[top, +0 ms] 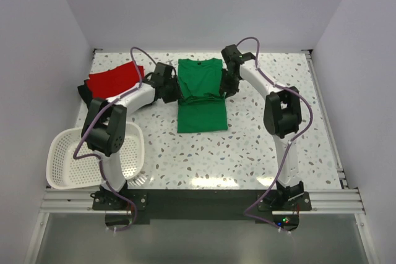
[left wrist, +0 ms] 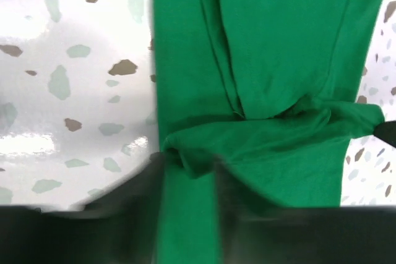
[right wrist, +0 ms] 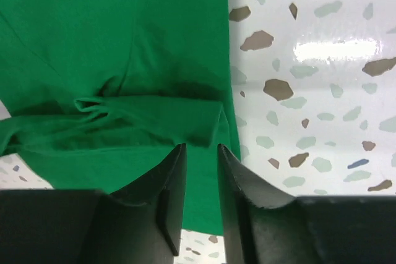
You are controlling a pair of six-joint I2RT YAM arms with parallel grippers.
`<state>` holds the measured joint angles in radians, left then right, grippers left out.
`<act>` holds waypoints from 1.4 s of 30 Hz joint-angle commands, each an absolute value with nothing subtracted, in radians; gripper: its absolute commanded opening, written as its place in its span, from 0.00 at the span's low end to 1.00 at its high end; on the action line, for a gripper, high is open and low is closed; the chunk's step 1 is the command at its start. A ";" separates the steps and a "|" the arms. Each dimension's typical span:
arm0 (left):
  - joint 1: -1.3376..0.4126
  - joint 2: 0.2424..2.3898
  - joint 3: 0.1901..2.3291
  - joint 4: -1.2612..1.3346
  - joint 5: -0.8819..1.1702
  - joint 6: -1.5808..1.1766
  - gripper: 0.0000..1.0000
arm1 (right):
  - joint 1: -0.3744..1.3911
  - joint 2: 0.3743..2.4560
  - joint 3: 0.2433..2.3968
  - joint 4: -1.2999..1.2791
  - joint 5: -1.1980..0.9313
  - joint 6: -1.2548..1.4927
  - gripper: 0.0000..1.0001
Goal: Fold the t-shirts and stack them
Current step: Fold the tshirt
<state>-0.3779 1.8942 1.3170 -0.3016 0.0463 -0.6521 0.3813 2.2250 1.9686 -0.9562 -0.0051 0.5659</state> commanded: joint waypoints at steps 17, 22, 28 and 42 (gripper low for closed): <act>-0.371 1.637 1.056 -0.226 0.087 -0.698 0.66 | 0.367 1.967 1.694 -0.850 -0.127 0.486 0.52; -0.416 1.592 0.956 -0.209 0.078 -0.718 0.66 | 0.370 1.876 1.455 -0.769 -0.179 0.515 0.45; -0.460 1.563 0.875 -0.201 0.068 -0.749 0.65 | 0.371 1.838 1.330 -0.726 -0.215 0.532 0.39; -0.471 1.493 0.808 -0.201 0.038 -0.778 0.65 | 0.383 1.853 1.302 -0.699 -0.245 0.552 0.36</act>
<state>-0.4671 1.5291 0.8192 -0.2436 0.0566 -0.7635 0.3744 1.8835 1.3018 -0.7288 -0.2237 0.5381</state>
